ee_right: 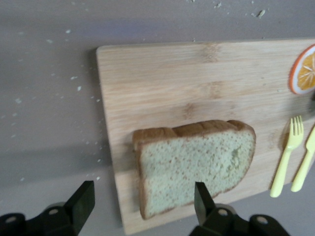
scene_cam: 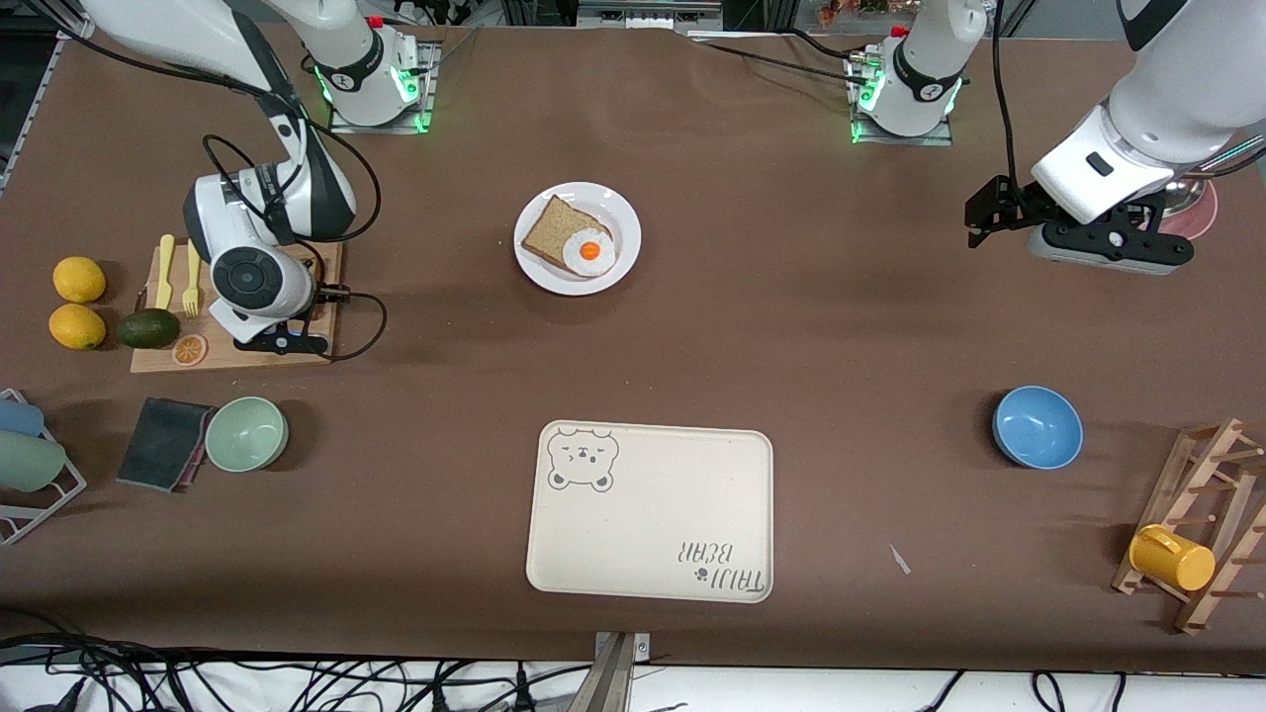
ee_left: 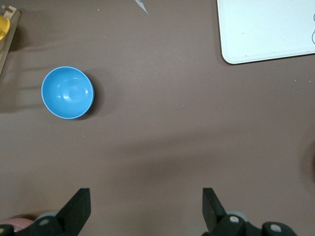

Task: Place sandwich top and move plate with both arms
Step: 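Lower the right gripper and pinch the bread slice edge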

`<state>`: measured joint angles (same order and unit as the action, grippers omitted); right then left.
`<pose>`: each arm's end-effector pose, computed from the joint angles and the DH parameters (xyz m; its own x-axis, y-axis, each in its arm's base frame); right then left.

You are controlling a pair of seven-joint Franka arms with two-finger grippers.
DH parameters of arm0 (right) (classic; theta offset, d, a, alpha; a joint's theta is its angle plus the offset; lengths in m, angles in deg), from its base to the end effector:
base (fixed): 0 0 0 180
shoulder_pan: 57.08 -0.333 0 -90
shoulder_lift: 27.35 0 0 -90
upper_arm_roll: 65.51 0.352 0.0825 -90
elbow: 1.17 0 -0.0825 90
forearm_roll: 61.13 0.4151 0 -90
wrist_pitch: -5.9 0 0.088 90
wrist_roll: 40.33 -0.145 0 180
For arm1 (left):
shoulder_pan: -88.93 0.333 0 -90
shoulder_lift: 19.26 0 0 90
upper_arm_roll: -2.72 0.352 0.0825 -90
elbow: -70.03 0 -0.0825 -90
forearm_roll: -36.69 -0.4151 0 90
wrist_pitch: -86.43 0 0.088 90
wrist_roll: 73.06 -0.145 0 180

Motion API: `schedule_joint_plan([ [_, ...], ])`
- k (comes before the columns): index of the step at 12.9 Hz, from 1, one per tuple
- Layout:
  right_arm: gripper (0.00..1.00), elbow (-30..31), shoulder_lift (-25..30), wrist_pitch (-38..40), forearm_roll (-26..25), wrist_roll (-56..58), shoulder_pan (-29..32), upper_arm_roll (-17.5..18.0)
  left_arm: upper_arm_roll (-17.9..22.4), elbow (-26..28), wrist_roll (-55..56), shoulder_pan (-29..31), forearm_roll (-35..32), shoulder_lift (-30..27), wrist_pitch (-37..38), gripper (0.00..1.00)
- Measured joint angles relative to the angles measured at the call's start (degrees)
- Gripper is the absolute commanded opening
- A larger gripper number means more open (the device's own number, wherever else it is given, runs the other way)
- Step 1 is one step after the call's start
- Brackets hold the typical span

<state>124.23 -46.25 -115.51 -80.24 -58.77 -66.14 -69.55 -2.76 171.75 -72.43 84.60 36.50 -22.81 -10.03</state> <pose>0.5300 0.0196 0.1861 0.9454 -0.0583 -0.3205 0.0542 -0.9420 0.3311 0.5584 -0.0974 0.5644 0.9867 -0.1595 -0.0300 -0.1598 -0.9871 -0.0095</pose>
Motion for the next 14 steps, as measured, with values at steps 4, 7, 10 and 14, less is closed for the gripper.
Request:
schedule_joint_plan([
  [4, 0.65, 0.0, -2.38, -0.47, 0.0, -0.64, 0.0, -0.19, 0.0, 0.0, 0.0, 0.0, 0.0, 0.0, 0.0, 1.0],
  [7, 0.51, -0.01, -2.8, -0.47, 0.0, -1.04, 0.0, -0.22, 0.0, 0.0, 0.0, 0.0, 0.0, 0.0, 0.0, 1.0],
  [10, 0.4, 0.0, -2.87, -0.47, 0.0, -1.12, 0.06, -0.25, 0.0, 0.0, 0.0, 0.0, 0.0, 0.0, 0.0, 1.0],
  [14, 0.08, -0.01, -3.35, -0.51, 0.0, -1.14, 0.71, -0.3, 0.0, 0.0, 0.0, 0.0, 0.0, 0.0, 0.0, 1.0],
])
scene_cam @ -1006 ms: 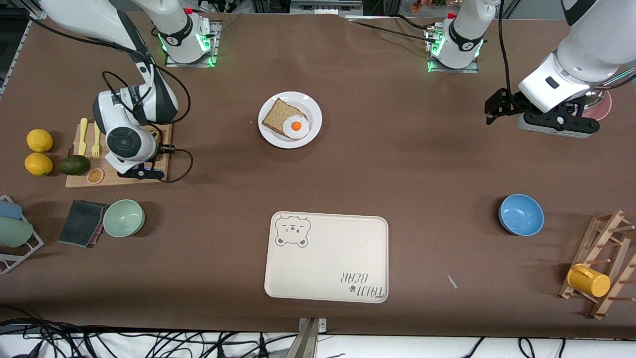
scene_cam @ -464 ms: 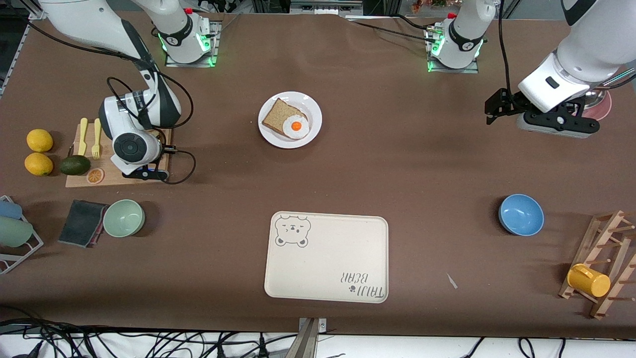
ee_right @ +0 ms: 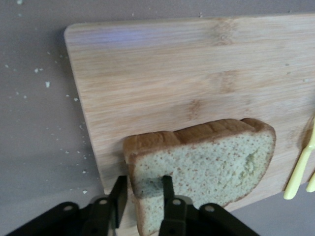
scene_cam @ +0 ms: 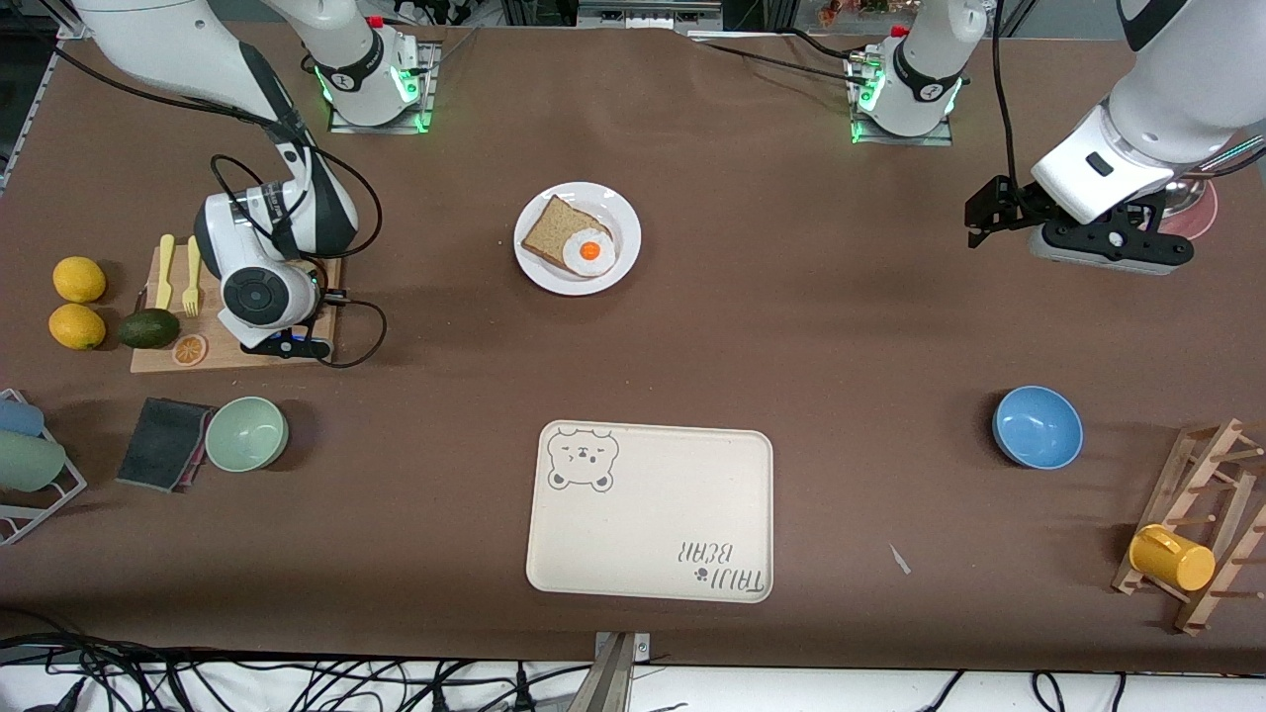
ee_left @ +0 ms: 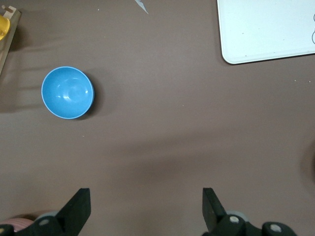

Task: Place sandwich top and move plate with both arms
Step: 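Lower the right gripper and pinch the bread slice edge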

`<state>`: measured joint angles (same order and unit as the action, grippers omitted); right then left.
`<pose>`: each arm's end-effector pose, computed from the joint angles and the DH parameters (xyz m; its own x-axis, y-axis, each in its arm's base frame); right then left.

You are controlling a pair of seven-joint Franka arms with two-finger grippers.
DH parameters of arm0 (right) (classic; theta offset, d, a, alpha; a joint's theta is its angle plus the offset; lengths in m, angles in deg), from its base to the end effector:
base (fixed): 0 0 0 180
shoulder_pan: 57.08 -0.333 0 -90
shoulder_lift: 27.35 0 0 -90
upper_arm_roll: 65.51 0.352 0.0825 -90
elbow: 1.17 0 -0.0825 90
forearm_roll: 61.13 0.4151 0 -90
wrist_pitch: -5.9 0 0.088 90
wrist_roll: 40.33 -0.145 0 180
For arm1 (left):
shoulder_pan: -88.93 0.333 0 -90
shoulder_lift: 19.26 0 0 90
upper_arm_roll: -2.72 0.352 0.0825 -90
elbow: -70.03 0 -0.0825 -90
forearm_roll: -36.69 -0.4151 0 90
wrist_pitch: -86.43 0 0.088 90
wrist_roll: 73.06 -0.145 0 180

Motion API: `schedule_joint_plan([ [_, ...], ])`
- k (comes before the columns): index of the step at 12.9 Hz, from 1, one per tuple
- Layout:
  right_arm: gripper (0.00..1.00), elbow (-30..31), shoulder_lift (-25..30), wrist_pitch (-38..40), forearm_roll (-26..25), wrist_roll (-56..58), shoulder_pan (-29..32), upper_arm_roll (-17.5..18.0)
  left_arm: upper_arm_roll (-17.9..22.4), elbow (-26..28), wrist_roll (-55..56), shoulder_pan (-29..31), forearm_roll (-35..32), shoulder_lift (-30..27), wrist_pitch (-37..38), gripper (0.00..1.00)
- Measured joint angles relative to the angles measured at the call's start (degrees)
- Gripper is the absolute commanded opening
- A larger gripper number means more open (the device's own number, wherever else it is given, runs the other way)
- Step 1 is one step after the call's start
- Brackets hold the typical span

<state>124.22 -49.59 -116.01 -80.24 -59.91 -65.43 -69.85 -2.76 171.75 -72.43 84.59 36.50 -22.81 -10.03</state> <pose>0.5224 0.0093 0.1559 0.9284 -0.0941 -0.3594 0.0375 -0.9387 0.3428 0.5584 -0.0975 0.5644 0.9867 -0.1596 -0.0300 -0.1600 -0.9871 -0.0095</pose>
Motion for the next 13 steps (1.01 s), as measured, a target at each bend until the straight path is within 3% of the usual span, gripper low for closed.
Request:
schedule_joint_plan([
  [1, 0.0, -0.01, 0.0, -0.02, 0.0, -0.01, 0.03, 0.0, 0.0, 0.0, 0.0, 0.0, 0.0, 0.0, 0.0, 1.0],
  [10, 0.0, -0.69, 0.05, 0.76, 0.02, -0.11, 0.18, 0.01, 0.0, 0.0, 0.0, 0.0, 0.0, 0.0, 0.0, 1.0],
  [13, 0.0, -6.2, 0.44, 11.04, 0.21, 0.03, 0.29, 1.31, 0.0, 0.0, 0.0, 0.0, 0.0, 0.03, 0.0, 1.0],
])
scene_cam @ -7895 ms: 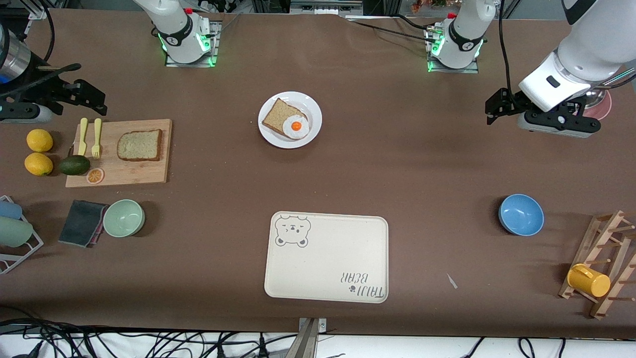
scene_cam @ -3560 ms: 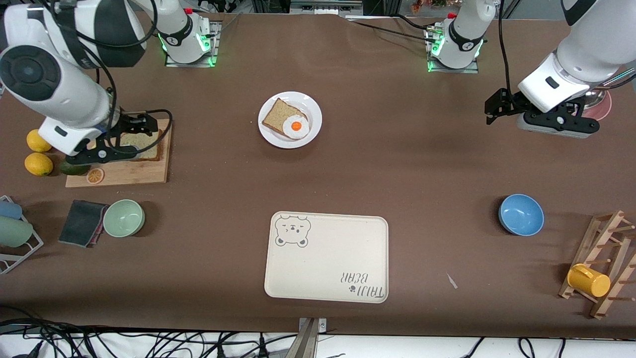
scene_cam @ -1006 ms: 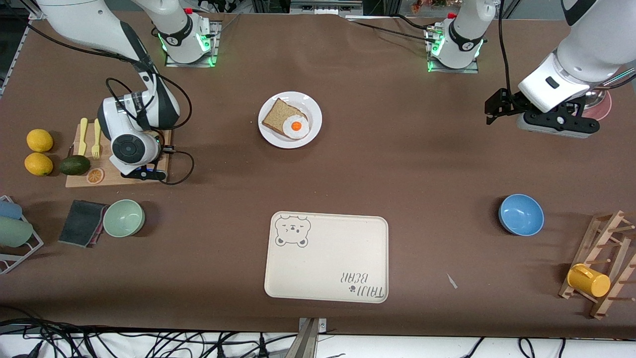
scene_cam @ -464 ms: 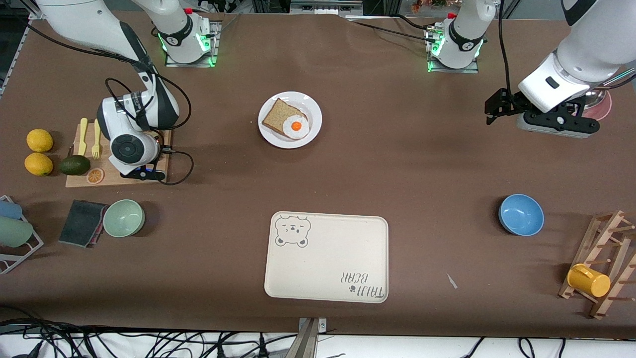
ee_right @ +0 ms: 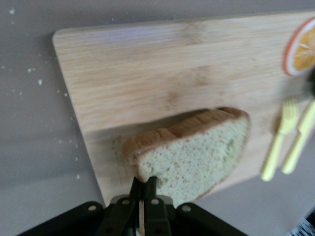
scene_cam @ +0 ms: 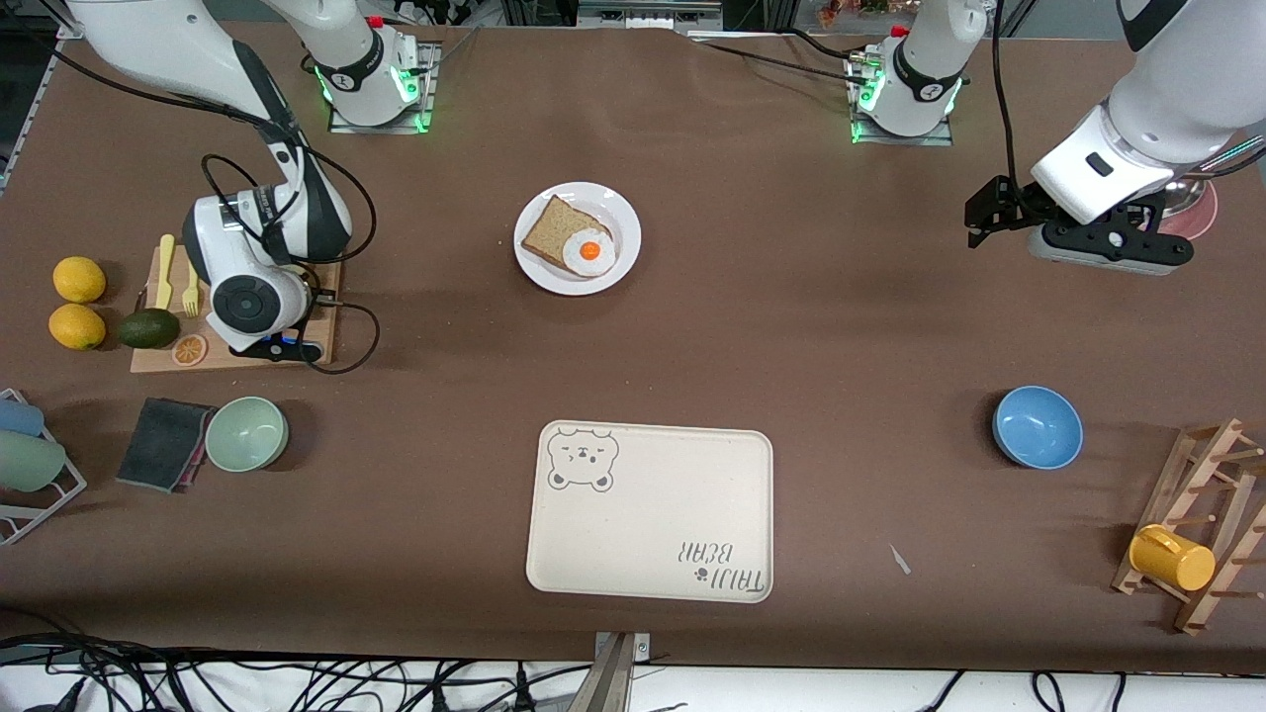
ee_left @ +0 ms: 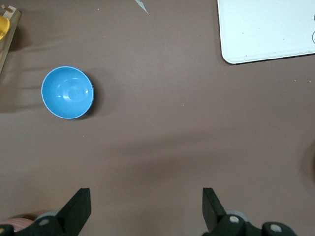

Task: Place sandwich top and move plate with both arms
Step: 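Lower the right gripper and pinch the bread slice edge, then lift the bread slice and carry it over the egg plate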

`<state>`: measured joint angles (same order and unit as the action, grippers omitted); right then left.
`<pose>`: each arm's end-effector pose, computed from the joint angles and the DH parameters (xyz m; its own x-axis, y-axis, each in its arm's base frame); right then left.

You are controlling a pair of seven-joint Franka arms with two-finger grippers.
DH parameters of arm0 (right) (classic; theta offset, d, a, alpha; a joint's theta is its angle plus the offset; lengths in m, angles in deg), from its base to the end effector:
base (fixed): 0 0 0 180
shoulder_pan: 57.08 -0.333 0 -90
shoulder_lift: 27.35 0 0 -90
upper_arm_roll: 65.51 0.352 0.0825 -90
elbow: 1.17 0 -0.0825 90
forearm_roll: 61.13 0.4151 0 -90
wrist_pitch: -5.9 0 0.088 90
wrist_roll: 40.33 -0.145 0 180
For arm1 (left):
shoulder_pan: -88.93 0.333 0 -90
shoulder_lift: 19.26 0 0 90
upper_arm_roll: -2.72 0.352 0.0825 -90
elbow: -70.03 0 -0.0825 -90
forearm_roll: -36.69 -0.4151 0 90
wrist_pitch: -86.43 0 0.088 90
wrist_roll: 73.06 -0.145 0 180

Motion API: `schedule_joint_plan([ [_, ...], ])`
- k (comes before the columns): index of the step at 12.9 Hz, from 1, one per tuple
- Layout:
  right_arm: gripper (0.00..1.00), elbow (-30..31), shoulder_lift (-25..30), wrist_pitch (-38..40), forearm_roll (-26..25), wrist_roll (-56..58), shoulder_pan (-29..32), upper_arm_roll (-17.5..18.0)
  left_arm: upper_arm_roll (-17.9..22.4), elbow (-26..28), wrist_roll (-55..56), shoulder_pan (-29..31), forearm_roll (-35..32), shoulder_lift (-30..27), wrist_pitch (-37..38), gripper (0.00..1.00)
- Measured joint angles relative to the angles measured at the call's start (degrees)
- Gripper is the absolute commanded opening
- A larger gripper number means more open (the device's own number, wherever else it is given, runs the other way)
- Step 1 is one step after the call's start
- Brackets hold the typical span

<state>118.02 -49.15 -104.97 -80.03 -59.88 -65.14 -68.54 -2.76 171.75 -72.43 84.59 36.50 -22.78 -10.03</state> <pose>0.5416 0.0131 0.1935 0.9015 -0.1341 -0.4115 0.0371 -0.9233 0.3823 0.5585 -0.0975 0.5641 0.9867 -0.1596 -0.0305 -0.1600 -0.9871 -0.0095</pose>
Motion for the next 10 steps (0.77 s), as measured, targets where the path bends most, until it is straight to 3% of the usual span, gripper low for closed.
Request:
schedule_joint_plan([
  [4, 0.0, -10.27, 1.18, 15.16, 2.73, 0.17, -0.03, 6.37, 0.04, 0.0, 0.0, 0.0, 0.0, 0.01, 0.0, 1.0],
  [8, 0.0, -19.08, 1.43, 24.28, 3.31, -1.04, -1.14, 15.97, 0.06, 0.0, 0.0, 0.04, 0.0, 0.02, 0.0, 1.0],
  [10, 0.0, -22.09, 1.4, 26.5, 4.35, -3.42, -3.64, 18.82, 0.09, 0.0, 0.0, 0.05, 0.0, 0.03, 0.0, 1.0],
])
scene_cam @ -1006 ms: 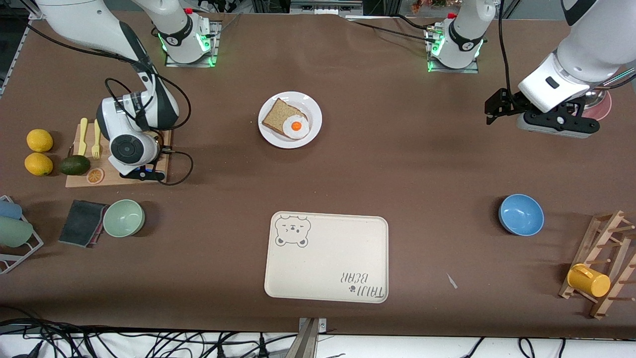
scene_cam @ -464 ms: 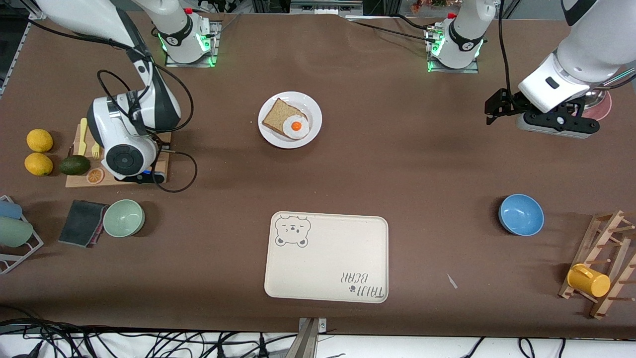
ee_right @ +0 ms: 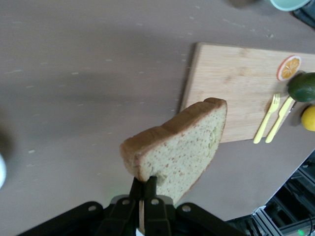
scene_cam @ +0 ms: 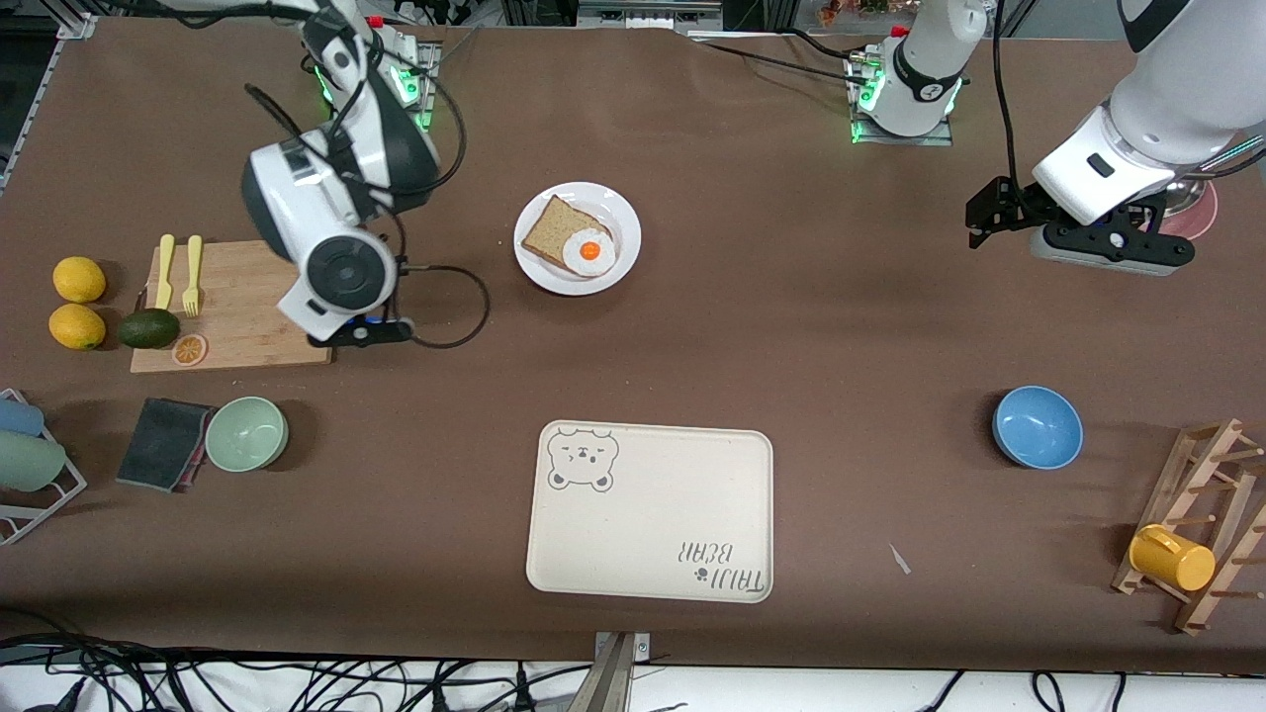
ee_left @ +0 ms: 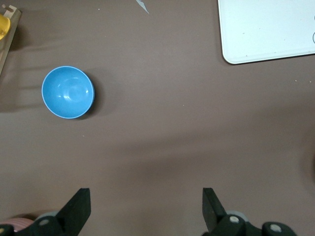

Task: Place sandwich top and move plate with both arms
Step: 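Lift the bread slice and carry it over the egg plate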

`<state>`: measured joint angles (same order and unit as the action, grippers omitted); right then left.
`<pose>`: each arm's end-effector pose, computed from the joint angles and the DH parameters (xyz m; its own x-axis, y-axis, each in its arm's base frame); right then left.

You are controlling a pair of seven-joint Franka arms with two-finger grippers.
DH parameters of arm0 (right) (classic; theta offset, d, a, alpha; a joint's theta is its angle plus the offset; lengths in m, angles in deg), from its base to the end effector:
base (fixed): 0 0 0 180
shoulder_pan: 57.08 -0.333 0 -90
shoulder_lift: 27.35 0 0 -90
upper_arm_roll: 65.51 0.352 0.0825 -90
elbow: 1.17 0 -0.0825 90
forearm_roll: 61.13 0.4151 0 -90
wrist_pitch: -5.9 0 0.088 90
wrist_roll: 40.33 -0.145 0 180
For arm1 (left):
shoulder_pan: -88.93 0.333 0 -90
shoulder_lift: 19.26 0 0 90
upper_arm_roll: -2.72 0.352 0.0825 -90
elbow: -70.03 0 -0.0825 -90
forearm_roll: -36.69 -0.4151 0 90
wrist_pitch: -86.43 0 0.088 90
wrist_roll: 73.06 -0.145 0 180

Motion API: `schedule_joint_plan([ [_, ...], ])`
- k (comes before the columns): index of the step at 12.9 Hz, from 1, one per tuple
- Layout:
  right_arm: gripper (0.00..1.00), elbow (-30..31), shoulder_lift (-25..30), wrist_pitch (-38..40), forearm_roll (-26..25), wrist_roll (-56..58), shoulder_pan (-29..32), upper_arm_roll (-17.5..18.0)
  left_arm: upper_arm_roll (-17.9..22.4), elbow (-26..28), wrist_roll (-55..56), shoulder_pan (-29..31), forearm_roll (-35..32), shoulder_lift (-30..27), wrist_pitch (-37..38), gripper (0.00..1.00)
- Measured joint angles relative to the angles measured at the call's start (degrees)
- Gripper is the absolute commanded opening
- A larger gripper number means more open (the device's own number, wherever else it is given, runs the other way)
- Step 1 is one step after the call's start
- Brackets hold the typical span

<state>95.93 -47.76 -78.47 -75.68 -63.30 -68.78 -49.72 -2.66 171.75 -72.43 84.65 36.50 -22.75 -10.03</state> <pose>0.5574 0.2330 0.3541 0.8969 0.0453 -0.4398 0.2079 -0.9211 0.3291 0.5589 -0.0959 0.5638 0.9871 -0.1569 -0.0311 -0.1572 -0.9875 -0.0093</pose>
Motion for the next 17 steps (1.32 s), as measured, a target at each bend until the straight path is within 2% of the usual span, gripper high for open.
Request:
schedule_joint_plan([
  [3, 0.0, -0.92, -1.41, 0.1, 4.27, -7.67, -7.85, 0.91, 0.03, 0.0, 0.0, 0.01, 0.0, 0.01, 0.0, 1.0],
  [7, 0.0, -4.35, -6.54, -0.82, 8.9, -16.2, -17.56, 0.97, -0.02, 0.0, 0.0, 0.01, 0.0, 0.02, 0.0, 1.0],
  [10, 0.0, -5.35, -10.66, -4.5, 11.79, -19.88, -19.84, 0.92, -0.06, 0.0, 0.0, 0.01, 0.0, 0.02, 0.0, 1.0],
  [14, 0.0, -6.49, -15.45, -9.98, 11.87, -24.67, -23.43, 0.93, -0.08, 0.0, 0.0, 0.01, 0.0, 0.02, 0.0, 1.0],
  [17, 0.0, -10.32, -17.22, -10.24, 12.13, -26.81, -24.84, 0.92, -0.08, -0.01, 0.0, 0.01, 0.0, 0.02, 0.0, 1.0],
])
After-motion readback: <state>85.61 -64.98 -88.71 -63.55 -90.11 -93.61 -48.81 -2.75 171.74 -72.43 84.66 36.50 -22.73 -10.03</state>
